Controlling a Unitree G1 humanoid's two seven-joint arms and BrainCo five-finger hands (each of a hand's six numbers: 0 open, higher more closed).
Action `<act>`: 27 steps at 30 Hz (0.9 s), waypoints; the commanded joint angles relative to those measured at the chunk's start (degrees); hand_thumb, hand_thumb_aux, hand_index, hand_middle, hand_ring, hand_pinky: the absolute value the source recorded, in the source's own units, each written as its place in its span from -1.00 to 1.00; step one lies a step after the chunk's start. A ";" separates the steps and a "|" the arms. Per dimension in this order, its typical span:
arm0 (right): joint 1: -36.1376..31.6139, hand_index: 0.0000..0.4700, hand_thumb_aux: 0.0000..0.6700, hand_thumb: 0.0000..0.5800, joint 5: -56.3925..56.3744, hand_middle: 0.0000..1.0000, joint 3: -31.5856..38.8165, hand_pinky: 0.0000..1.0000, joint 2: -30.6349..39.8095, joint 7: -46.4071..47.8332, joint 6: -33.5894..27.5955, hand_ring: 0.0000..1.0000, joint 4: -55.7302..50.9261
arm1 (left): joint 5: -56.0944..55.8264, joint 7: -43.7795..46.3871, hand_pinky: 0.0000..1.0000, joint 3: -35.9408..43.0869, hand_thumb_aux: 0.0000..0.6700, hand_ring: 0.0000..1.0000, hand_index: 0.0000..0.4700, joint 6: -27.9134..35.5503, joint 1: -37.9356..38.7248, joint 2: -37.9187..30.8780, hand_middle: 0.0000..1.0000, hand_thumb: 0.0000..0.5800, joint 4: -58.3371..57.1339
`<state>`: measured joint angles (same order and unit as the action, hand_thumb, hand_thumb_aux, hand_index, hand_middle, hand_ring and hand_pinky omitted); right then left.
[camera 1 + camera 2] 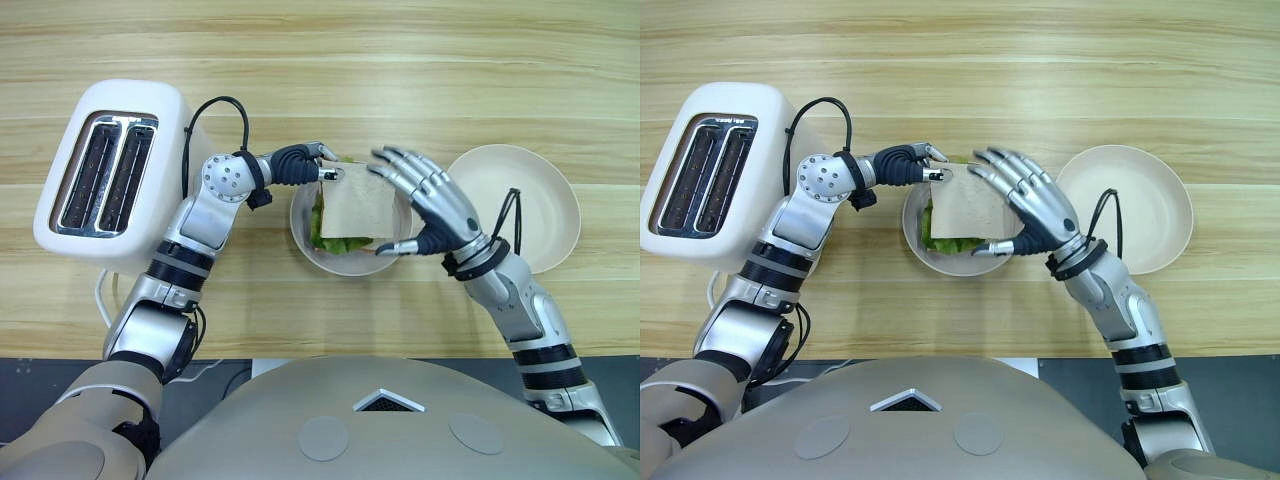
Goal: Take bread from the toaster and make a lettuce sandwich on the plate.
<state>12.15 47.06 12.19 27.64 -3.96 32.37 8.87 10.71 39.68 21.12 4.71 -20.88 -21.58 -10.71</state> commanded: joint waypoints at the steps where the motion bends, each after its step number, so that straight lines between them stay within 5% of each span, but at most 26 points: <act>1: 0.89 -1.00 -1.00 -1.00 3.66 -1.00 1.44 -1.00 2.82 4.20 -2.28 -1.00 1.49 | 1.88 -1.09 1.00 0.44 1.00 1.00 1.00 0.58 0.85 -0.86 1.00 1.00 0.40; 10: -5.73 -1.00 -1.00 -1.00 7.00 -1.00 7.14 -1.00 2.92 12.14 -6.39 -1.00 -0.93 | 5.53 -2.48 1.00 2.48 1.00 1.00 1.00 0.33 0.88 -0.31 1.00 1.00 -0.11; 22: -7.94 -1.00 -1.00 -1.00 6.30 -1.00 17.15 -1.00 14.10 41.28 -8.50 -1.00 1.12 | 14.61 -10.75 1.00 4.88 0.98 1.00 0.98 -1.37 -1.49 0.39 1.00 1.00 0.52; 23: -7.60 -1.00 -1.00 -1.00 5.82 -1.00 17.81 -1.00 14.66 42.70 -8.67 -1.00 1.05 | 17.16 -13.83 1.00 4.58 -0.14 1.00 -0.14 -1.95 -2.07 0.04 1.00 0.35 1.80; 24: -7.40 -1.00 -1.00 -1.00 5.87 -1.00 18.37 -1.00 15.15 43.46 -8.65 -1.00 0.77 | 18.64 -16.69 1.00 3.55 -1.00 1.00 -1.00 -2.26 -2.38 0.21 1.00 -1.00 3.71; 27: -7.26 -1.00 -1.00 -1.00 4.79 -1.00 19.16 -1.00 15.85 44.28 -9.19 -1.00 -0.18 | 25.35 -28.03 1.00 -1.85 -1.00 1.00 -1.00 -1.23 -3.23 0.71 1.00 -1.00 14.01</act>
<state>-0.92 49.73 24.20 39.34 28.19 22.78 14.38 30.31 21.39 24.25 3.64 -21.10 -21.34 -6.26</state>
